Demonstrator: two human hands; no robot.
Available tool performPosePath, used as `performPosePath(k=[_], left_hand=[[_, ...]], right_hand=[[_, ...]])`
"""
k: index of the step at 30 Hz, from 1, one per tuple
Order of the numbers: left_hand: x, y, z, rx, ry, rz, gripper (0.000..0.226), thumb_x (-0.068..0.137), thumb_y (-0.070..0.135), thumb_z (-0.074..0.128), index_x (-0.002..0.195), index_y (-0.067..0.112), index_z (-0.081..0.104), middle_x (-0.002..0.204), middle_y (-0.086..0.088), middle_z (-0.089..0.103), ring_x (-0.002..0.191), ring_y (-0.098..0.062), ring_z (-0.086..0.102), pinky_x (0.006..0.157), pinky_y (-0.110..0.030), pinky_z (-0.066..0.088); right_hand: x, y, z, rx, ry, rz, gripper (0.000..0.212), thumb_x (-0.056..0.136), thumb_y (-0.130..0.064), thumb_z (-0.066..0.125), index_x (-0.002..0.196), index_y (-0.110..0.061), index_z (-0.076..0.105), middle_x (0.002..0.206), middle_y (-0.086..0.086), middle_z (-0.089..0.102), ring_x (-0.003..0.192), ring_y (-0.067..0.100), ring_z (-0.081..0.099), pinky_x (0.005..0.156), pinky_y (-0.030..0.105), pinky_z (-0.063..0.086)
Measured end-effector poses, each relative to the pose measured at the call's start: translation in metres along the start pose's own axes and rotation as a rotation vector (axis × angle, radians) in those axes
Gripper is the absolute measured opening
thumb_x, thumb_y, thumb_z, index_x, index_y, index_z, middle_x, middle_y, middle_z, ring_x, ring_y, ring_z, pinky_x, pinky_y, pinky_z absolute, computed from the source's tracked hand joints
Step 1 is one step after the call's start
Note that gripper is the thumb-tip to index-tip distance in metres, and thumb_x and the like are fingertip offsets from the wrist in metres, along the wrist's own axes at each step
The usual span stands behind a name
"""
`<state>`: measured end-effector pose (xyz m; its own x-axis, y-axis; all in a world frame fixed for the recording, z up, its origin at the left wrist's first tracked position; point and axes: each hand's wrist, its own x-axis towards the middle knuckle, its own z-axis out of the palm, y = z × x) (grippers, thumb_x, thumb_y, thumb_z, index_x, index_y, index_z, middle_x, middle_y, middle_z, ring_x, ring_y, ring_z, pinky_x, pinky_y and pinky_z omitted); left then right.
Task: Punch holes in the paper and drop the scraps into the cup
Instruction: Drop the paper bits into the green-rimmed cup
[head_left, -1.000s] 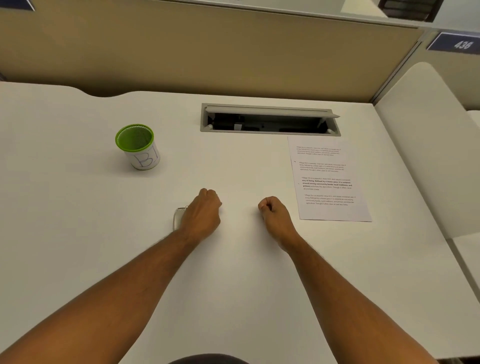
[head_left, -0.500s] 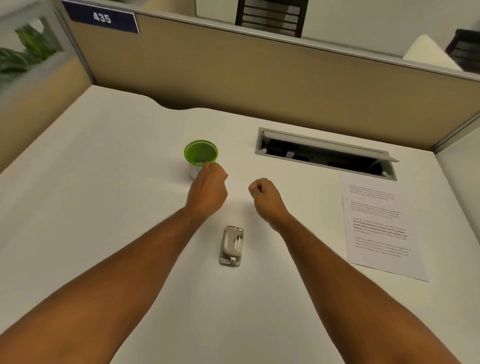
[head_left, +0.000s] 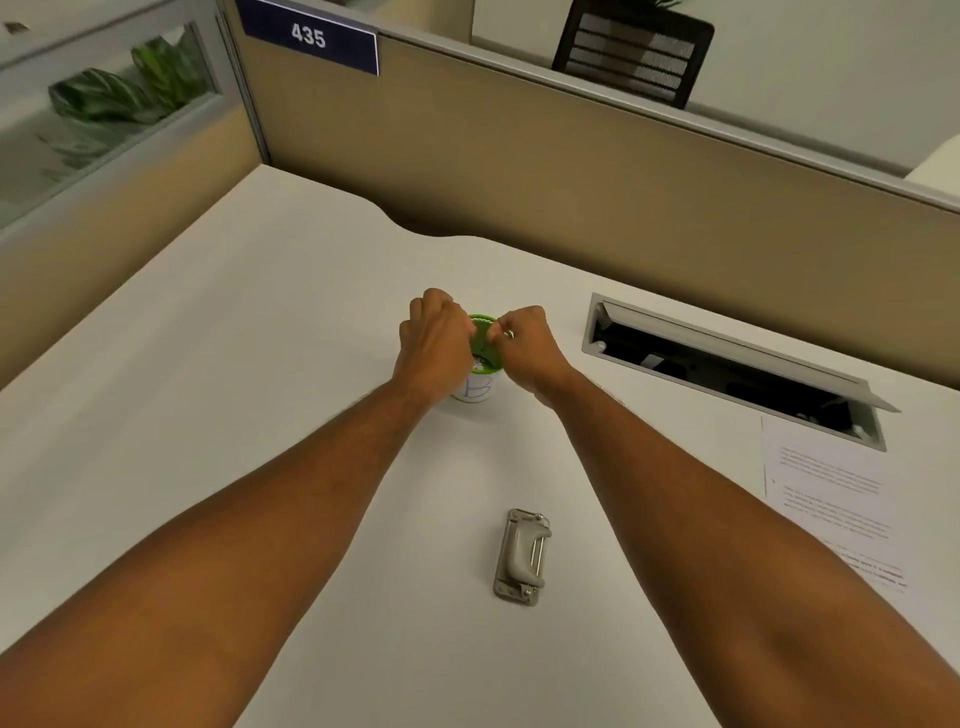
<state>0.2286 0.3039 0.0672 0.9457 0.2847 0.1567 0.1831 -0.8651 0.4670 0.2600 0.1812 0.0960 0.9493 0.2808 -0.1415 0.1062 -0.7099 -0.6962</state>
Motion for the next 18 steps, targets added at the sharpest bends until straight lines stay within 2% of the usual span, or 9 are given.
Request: performPosePath(k=[2, 5, 6, 9, 15, 18], left_hand=[[0.003, -0.005, 0.004, 0.004, -0.022, 0.014, 0.014, 0.087, 0.016, 0.067, 0.099, 0.01, 0.064, 0.127, -0.013, 0.052, 0.116, -0.029, 0.049, 0.087, -0.04, 0.047], [0.005, -0.01, 0.008, -0.013, -0.05, 0.03, 0.01, 0.086, 0.013, 0.068, 0.096, 0.015, 0.065, 0.141, -0.012, 0.047, 0.128, -0.03, 0.042, 0.096, -0.042, 0.043], [0.004, -0.011, 0.01, -0.028, -0.061, 0.034, 0.012, 0.085, 0.012, 0.069, 0.096, 0.016, 0.065, 0.143, -0.011, 0.045, 0.13, -0.03, 0.04, 0.099, -0.043, 0.041], [0.003, -0.012, 0.011, -0.056, -0.078, 0.04, 0.021, 0.083, 0.01, 0.073, 0.101, 0.016, 0.063, 0.147, -0.012, 0.041, 0.134, -0.03, 0.037, 0.103, -0.043, 0.037], [0.003, -0.012, 0.009, -0.052, -0.065, 0.022, 0.02, 0.08, 0.011, 0.074, 0.096, 0.017, 0.064, 0.143, -0.014, 0.045, 0.132, -0.031, 0.04, 0.101, -0.045, 0.039], [0.003, -0.013, 0.008, -0.039, -0.062, 0.023, 0.022, 0.078, 0.011, 0.076, 0.085, 0.024, 0.059, 0.14, -0.014, 0.049, 0.128, -0.031, 0.044, 0.097, -0.045, 0.042]], right_hand=[[0.004, 0.001, 0.0, 0.004, 0.001, -0.018, 0.023, 0.095, -0.003, 0.051, 0.08, -0.001, 0.068, 0.102, 0.018, 0.056, 0.093, 0.029, 0.06, 0.078, 0.037, 0.055], [0.007, 0.004, -0.001, -0.003, 0.002, -0.037, 0.021, 0.098, -0.007, 0.054, 0.082, -0.003, 0.067, 0.101, 0.011, 0.052, 0.09, 0.021, 0.054, 0.072, 0.025, 0.049], [0.008, 0.006, -0.001, -0.002, 0.001, -0.04, 0.02, 0.098, -0.008, 0.055, 0.085, -0.001, 0.067, 0.103, 0.014, 0.054, 0.09, 0.02, 0.053, 0.072, 0.024, 0.047], [0.011, 0.011, 0.0, 0.002, 0.006, -0.059, 0.019, 0.1, -0.011, 0.057, 0.096, 0.005, 0.068, 0.117, 0.023, 0.058, 0.094, 0.022, 0.053, 0.08, 0.031, 0.049], [0.014, 0.012, 0.003, -0.037, 0.02, -0.078, 0.009, 0.093, 0.0, 0.062, 0.095, -0.003, 0.07, 0.124, 0.016, 0.053, 0.1, 0.016, 0.048, 0.082, 0.024, 0.046], [0.015, 0.012, 0.005, -0.06, 0.039, -0.067, 0.007, 0.092, -0.003, 0.064, 0.096, -0.005, 0.068, 0.125, 0.014, 0.053, 0.101, 0.016, 0.049, 0.085, 0.026, 0.051]])
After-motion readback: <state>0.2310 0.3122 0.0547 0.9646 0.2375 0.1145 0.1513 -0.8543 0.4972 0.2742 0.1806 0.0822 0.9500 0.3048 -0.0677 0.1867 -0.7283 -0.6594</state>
